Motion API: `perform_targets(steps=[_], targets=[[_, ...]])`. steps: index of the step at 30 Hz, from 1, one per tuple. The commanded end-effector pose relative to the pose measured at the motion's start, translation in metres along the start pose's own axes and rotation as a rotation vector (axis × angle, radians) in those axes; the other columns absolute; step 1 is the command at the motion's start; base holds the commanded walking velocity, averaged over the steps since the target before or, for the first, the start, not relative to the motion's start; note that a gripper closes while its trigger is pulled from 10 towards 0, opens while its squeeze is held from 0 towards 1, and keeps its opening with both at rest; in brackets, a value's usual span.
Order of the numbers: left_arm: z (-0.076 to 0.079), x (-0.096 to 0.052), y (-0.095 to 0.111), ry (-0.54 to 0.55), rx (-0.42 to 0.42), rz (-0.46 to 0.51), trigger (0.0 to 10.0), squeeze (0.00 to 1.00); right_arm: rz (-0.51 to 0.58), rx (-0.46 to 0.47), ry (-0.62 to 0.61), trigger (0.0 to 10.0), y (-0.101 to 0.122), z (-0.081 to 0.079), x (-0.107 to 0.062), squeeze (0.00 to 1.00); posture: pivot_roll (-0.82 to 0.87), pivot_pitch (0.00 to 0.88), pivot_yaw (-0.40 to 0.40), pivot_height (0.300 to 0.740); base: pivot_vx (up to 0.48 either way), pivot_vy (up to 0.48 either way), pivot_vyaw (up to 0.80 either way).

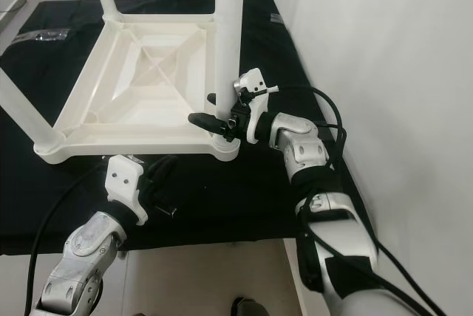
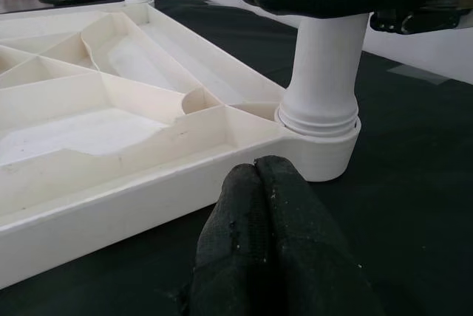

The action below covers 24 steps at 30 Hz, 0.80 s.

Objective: Building children table

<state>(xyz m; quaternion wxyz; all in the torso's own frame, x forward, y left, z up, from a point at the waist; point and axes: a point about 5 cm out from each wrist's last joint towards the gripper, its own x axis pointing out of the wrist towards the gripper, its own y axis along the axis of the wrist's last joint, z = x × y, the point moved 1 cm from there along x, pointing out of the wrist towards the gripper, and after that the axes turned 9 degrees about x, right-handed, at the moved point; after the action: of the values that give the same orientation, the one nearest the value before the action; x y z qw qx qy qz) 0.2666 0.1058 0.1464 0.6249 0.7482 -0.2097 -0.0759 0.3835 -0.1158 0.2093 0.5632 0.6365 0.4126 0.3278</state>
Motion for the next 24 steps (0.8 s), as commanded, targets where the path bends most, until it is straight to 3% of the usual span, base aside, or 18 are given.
perform_targets(steps=[1,2,3,4,5,6,14,21,22,23,24], targets=[[0.002,-0.003,-0.004,-0.003,-0.010,-0.022,10.0,0.00,-0.026,0.019,0.069,10.0,-0.006,-0.005,0.007,0.00,0.06,0.141,-0.019,0.740,0.000,0.000,0.00],[0.002,-0.003,-0.004,-0.004,-0.010,-0.022,10.0,0.00,-0.026,0.030,0.069,10.0,-0.006,-0.003,0.006,0.00,0.06,0.140,-0.017,0.740,0.000,0.000,0.00],[0.002,-0.003,-0.004,-0.004,-0.010,-0.022,10.0,0.00,-0.020,0.041,0.072,4.2,-0.005,-0.002,0.006,0.00,0.06,0.140,-0.017,0.740,0.000,0.000,0.00],[0.002,-0.003,-0.004,-0.005,-0.011,-0.022,10.0,0.00,-0.007,0.051,0.074,3.5,-0.005,-0.001,0.006,0.00,0.06,0.140,-0.017,0.740,0.000,0.000,0.00],[0.002,-0.003,-0.004,-0.005,-0.011,-0.022,10.0,0.00,-0.007,0.051,0.074,3.5,-0.005,-0.001,0.006,0.00,0.06,0.140,-0.017,0.740,0.000,0.000,0.00],[0.003,-0.003,-0.004,-0.006,-0.011,-0.023,10.0,0.00,0.002,0.067,0.074,0.0,-0.005,0.000,0.005,0.00,0.06,0.138,-0.015,0.740,0.000,0.000,0.00],[0.004,-0.004,-0.005,-0.009,-0.013,-0.025,10.0,0.00,0.000,0.073,0.070,0.0,-0.011,-0.001,0.007,0.00,0.06,0.135,-0.013,0.740,0.000,0.000,0.00],[0.004,-0.004,-0.004,-0.003,-0.017,-0.023,10.0,0.00,-0.036,0.046,-0.163,0.0,-0.026,0.015,0.000,0.00,0.05,0.137,-0.018,0.740,0.000,0.000,0.00],[0.003,-0.005,-0.004,0.001,-0.015,-0.022,10.0,0.00,-0.004,0.047,-0.553,0.0,-0.044,0.033,-0.012,0.00,0.05,0.141,-0.032,0.740,0.000,0.000,0.00],[0.002,-0.005,-0.004,0.003,-0.013,-0.021,10.0,0.00,0.052,0.053,-0.805,0.0,-0.050,0.041,-0.023,0.00,0.04,0.145,-0.033,0.740,0.000,0.000,0.00],[0.001,-0.005,-0.003,0.004,-0.012,-0.021,10.0,0.00,0.084,0.204,-0.929,0.0,-0.076,0.031,-0.026,0.00,0.03,0.155,-0.026,0.740,0.000,0.000,0.00]])
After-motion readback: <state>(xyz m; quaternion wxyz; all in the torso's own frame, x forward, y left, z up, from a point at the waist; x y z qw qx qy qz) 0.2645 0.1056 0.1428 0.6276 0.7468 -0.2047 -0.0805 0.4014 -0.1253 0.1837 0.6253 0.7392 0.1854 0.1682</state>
